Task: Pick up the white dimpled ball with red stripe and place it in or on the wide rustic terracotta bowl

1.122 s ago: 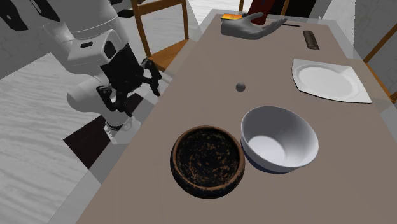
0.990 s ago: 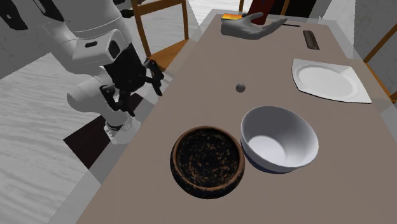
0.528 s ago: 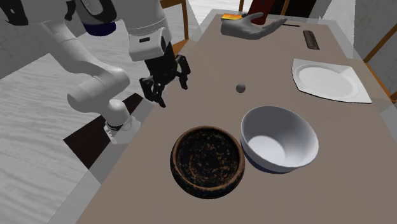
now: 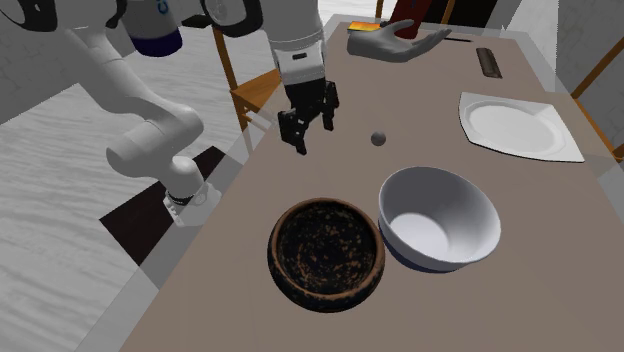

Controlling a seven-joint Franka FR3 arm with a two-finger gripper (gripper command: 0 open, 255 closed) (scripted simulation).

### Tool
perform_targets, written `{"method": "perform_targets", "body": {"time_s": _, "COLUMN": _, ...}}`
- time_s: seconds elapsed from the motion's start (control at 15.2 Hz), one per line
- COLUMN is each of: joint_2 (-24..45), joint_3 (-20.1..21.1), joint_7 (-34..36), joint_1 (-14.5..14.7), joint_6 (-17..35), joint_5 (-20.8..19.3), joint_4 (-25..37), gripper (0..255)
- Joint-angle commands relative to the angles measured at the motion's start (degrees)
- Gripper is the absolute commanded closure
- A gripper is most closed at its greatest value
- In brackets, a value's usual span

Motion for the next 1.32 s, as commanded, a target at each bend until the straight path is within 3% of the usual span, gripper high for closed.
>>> {"method": "perform_targets", "body": {"time_s": 0.0, "joint_2": 3.11, "joint_3": 2.63, "joint_7": 2.51, "joint_1": 0.37, "joint_6": 1.38, "joint_5": -0.17, "joint_4": 1.86, "gripper": 0}}
{"method": "perform_targets", "body": {"time_s": 0.46, "joint_2": 14.84, "joint_3": 11.24, "joint_7": 11.47, "joint_1": 0.91, "joint_6": 4.68, "joint_5": -3.75, "joint_4": 9.94, "gripper": 0}}
{"method": "perform_targets", "body": {"time_s": 0.86, "joint_2": 27.26, "joint_3": 18.05, "joint_7": 20.72, "joint_1": 1.9, "joint_6": 5.44, "joint_5": -11.17, "joint_4": 19.46, "gripper": 0}}
{"method": "perform_targets", "body": {"time_s": 1.25, "joint_2": 29.72, "joint_3": 18.45, "joint_7": 22.19, "joint_1": 2.19, "joint_6": 8.95, "joint_5": -12.93, "joint_4": 17.85, "gripper": 0}}
